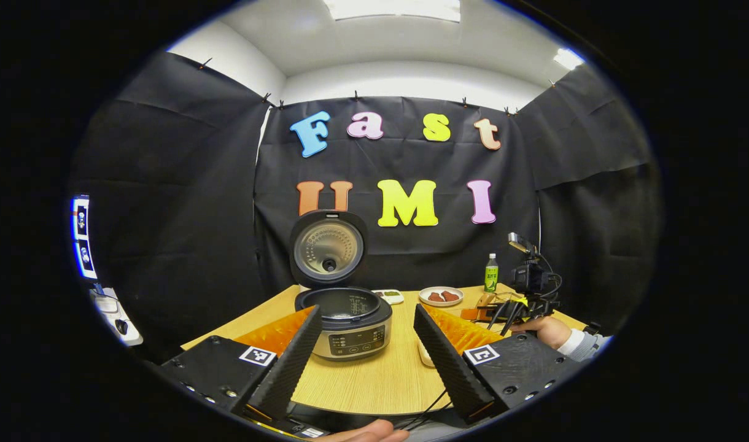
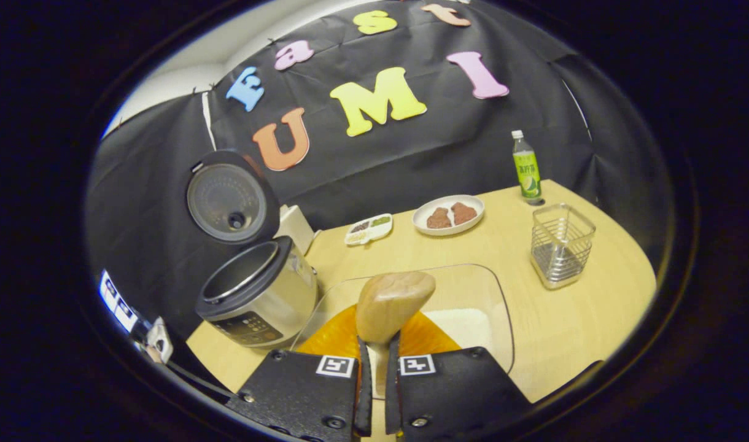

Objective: Close the left gripper, press the button to open the rice cooker; take a wooden spoon from the chopstick holder with the right hand, scoop a spoonful of rice and pour it into the rice cooker, then put the wooden spoon back into the chopstick holder.

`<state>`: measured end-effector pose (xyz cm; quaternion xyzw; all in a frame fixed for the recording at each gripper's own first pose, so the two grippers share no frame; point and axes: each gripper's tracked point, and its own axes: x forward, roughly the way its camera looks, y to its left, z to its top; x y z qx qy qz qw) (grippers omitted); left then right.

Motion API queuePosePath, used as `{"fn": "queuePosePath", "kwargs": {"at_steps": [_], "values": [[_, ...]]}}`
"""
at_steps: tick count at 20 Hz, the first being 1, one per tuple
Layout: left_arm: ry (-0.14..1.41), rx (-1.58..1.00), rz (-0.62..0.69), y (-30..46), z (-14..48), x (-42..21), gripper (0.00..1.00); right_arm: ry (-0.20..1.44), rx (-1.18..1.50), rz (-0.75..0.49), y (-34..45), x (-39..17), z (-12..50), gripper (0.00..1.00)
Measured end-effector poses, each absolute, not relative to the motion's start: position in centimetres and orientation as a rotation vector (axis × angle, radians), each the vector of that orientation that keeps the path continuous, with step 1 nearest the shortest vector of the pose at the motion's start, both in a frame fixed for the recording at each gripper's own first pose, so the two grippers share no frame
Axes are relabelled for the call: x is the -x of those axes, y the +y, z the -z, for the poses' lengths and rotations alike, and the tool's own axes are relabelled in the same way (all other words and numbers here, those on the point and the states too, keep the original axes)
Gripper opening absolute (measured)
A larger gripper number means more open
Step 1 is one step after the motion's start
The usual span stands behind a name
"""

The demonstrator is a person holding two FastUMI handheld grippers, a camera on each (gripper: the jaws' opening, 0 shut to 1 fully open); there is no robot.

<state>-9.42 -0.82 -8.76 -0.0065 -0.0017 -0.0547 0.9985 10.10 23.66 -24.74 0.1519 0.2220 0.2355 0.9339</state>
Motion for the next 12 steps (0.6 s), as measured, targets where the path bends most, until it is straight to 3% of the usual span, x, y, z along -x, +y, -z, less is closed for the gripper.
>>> {"fn": "queuePosePath", "kwargs": {"at_steps": [12], "values": [[0.019,-0.006,0.09,-0.5,9.9,8.6,0.96,0.609,-0.764,-0.48,22.5,-12.6,25.9,0.13]]}}
